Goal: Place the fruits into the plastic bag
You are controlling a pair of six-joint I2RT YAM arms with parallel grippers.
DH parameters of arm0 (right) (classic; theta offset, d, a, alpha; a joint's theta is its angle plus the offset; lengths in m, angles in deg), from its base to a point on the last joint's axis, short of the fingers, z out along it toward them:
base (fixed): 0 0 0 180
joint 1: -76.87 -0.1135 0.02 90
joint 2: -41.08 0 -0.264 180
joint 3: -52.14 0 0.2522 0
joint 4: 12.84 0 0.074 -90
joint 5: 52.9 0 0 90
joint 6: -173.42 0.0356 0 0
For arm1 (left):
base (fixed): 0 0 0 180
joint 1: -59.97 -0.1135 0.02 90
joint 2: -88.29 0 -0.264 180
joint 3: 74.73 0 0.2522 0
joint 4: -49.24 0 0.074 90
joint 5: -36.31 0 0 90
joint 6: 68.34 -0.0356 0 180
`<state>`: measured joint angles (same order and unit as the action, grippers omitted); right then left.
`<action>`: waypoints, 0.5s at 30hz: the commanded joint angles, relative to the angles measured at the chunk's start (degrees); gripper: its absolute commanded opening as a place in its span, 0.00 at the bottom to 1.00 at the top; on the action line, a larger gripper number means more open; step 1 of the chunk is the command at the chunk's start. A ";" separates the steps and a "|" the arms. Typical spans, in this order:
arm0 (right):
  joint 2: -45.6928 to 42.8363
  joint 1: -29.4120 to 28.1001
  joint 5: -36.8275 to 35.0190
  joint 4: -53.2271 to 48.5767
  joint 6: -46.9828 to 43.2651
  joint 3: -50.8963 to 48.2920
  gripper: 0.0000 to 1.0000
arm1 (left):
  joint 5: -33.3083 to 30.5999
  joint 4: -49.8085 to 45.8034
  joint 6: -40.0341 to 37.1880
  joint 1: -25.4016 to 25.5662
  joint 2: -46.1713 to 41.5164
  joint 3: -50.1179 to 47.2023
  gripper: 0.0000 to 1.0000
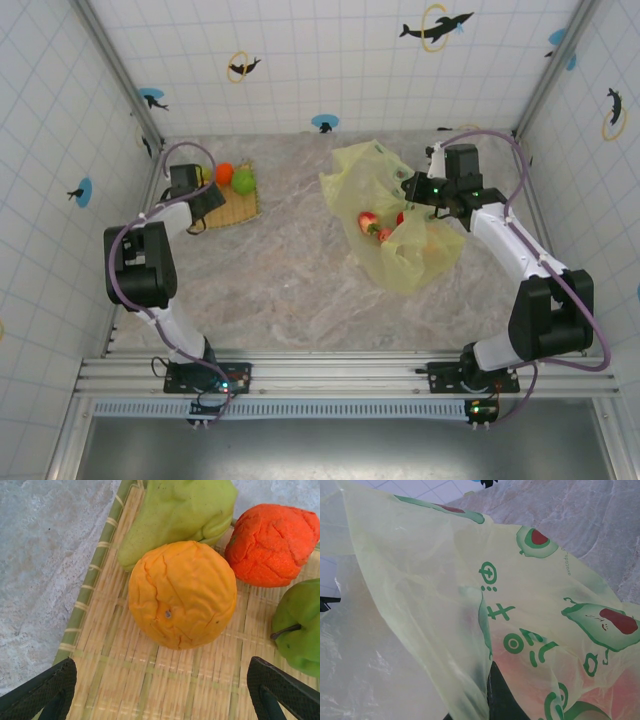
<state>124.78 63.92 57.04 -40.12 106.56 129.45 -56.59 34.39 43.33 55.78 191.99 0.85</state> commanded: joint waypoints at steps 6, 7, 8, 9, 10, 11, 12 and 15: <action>-0.03 0.22 -0.08 0.93 -0.29 -0.09 0.00 | -1.43 7.06 0.92 -0.07 0.33 -0.26 0.90; 0.06 0.21 -0.08 0.85 -0.30 -0.09 0.00 | -1.43 7.15 0.70 -0.06 0.57 -0.21 0.90; 0.21 0.23 -0.02 0.77 -0.34 -0.01 0.00 | -1.41 7.10 0.72 -0.05 0.84 -0.15 0.90; 0.29 0.21 0.17 0.77 -0.36 0.01 0.00 | -1.33 6.99 0.64 -0.11 1.14 -0.04 0.90; 0.32 0.23 0.18 0.84 -0.32 0.00 0.00 | -1.32 6.96 0.65 -0.07 1.40 0.05 0.89; 0.32 0.23 0.18 0.84 -0.25 0.00 0.00 | -1.13 7.21 0.54 -0.12 1.69 0.05 0.90; 0.41 0.20 0.14 0.86 -0.23 0.00 0.00 | -0.77 7.40 0.28 -0.11 2.13 0.29 0.89; 0.41 0.12 0.18 0.77 -0.11 -0.09 0.00 | -0.62 7.23 -0.21 -0.11 3.54 1.41 0.89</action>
<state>124.78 63.92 56.93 -40.12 106.56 129.45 -57.20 40.80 43.95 55.78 193.59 0.39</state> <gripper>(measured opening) 0.051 0.885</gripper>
